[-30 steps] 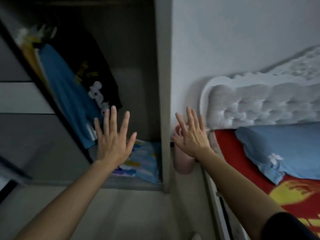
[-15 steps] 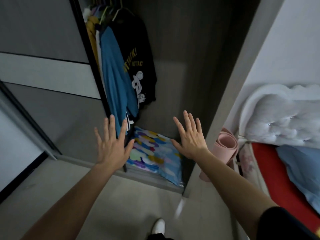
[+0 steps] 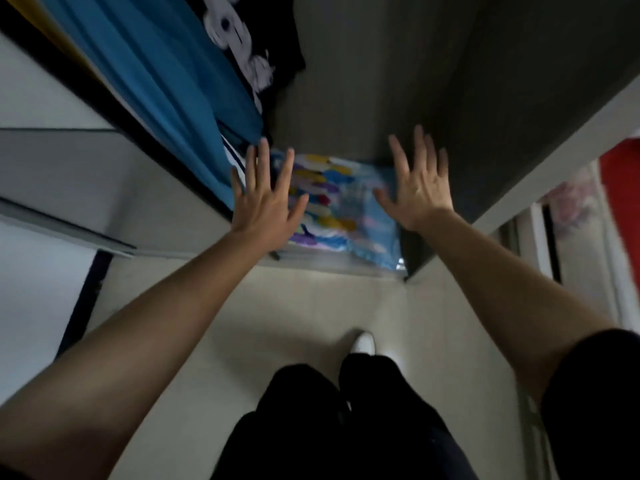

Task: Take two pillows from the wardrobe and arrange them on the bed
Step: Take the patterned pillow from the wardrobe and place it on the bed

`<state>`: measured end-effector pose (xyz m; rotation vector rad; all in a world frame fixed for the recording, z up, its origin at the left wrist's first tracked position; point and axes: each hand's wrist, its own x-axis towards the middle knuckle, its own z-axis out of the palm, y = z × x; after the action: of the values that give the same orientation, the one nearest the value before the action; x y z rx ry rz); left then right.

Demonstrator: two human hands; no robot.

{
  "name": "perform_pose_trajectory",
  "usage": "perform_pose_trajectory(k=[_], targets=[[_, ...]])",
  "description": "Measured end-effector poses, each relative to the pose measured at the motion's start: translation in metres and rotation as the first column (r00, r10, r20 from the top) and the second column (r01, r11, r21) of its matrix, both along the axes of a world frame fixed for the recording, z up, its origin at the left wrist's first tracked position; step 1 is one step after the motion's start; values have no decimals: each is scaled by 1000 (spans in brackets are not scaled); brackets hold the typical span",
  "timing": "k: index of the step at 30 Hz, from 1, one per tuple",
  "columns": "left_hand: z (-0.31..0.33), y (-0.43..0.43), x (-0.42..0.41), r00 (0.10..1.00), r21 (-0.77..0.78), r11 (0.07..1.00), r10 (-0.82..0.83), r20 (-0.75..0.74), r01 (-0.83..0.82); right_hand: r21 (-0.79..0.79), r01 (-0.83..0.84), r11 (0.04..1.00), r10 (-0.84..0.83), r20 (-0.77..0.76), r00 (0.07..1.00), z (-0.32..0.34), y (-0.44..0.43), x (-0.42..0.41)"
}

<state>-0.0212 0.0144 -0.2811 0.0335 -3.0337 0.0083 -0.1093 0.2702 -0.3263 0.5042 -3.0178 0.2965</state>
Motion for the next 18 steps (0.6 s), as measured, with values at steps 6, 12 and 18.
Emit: perform_pose_trajectory(k=[6,12,18], targets=[[-141,-12,-37,968,6,1000,-1,253,-1,2,34,999,-34,177,984,-116,-17,-6],[-274,-36,-75,897,30,998,-60,437,52,50,104,993,-115,324,939,-235,-48,-12],[-415,-72,-124,870,24,994,-107,482,109,76,110,991,-133,461,878,-380,-99,-34]])
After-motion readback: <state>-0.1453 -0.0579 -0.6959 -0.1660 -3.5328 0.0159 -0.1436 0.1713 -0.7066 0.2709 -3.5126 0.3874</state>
